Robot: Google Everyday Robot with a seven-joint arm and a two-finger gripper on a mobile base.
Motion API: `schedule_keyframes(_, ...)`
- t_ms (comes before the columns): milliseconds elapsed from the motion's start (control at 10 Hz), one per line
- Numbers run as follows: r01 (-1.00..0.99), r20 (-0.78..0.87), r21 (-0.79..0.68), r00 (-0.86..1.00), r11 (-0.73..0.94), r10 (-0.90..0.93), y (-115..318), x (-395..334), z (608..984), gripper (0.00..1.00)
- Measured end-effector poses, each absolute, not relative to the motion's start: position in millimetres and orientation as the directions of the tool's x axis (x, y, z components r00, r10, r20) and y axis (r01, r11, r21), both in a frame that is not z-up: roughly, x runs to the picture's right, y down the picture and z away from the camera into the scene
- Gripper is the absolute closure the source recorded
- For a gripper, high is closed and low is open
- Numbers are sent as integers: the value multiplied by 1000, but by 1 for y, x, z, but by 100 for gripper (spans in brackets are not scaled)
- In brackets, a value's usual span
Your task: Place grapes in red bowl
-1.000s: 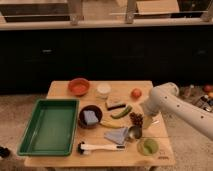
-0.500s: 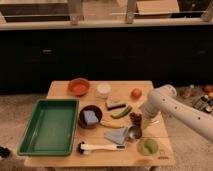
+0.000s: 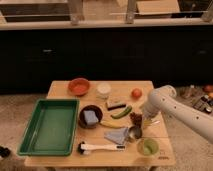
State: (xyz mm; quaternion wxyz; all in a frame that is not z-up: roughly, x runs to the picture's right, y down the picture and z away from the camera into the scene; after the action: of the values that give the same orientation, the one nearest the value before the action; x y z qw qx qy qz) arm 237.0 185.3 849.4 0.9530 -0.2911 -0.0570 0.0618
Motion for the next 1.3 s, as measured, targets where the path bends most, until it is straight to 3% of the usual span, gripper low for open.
schedule_keyframes(200, -79, 74, -566, 987, 821, 146, 187, 233, 851, 20)
schedule_keyframes(600, -87, 67, -566, 986, 820, 151, 190, 236, 855, 47)
schedule_keyframes(700, -92, 65, -568, 986, 818, 156, 191, 235, 856, 46)
schedule_keyframes(800, -95, 60, -571, 986, 815, 157, 194, 240, 860, 32)
schedule_keyframes(900, -92, 57, -575, 987, 813, 152, 197, 237, 862, 27)
schedule_keyframes(1000, -93, 62, -568, 986, 818, 155, 196, 236, 859, 27)
schedule_keyframes(1100, -89, 68, -562, 986, 822, 153, 193, 238, 854, 32)
schedule_keyframes(1300, -85, 79, -551, 985, 830, 154, 177, 242, 835, 53)
